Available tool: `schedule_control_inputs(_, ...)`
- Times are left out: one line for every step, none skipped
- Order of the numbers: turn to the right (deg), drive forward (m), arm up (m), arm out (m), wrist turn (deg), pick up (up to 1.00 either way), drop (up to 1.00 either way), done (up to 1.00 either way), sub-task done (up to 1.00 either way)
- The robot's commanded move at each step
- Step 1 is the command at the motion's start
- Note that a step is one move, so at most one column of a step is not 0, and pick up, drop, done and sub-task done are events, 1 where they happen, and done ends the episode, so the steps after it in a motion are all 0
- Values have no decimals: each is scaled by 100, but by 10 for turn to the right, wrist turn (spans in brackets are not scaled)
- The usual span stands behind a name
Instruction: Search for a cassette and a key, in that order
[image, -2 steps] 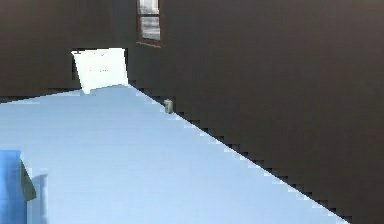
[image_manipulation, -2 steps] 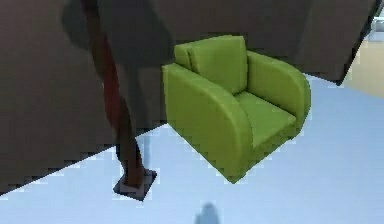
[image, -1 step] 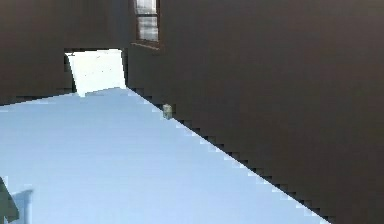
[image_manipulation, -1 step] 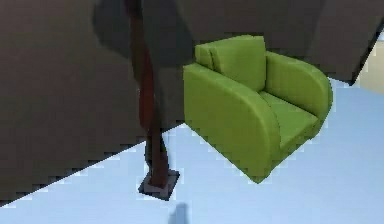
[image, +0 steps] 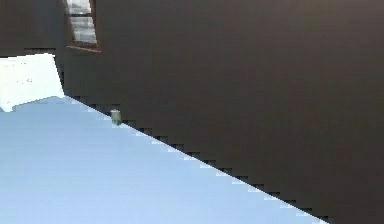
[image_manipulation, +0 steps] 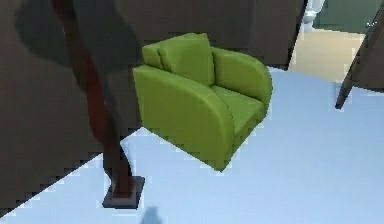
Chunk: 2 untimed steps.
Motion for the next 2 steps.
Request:
schedule_control_inputs(0, 20, 0, 0, 0, 0, 0, 0, 0)
schedule_control_inputs(-450, 0, 0, 0, 0, 0, 0, 0, 0)
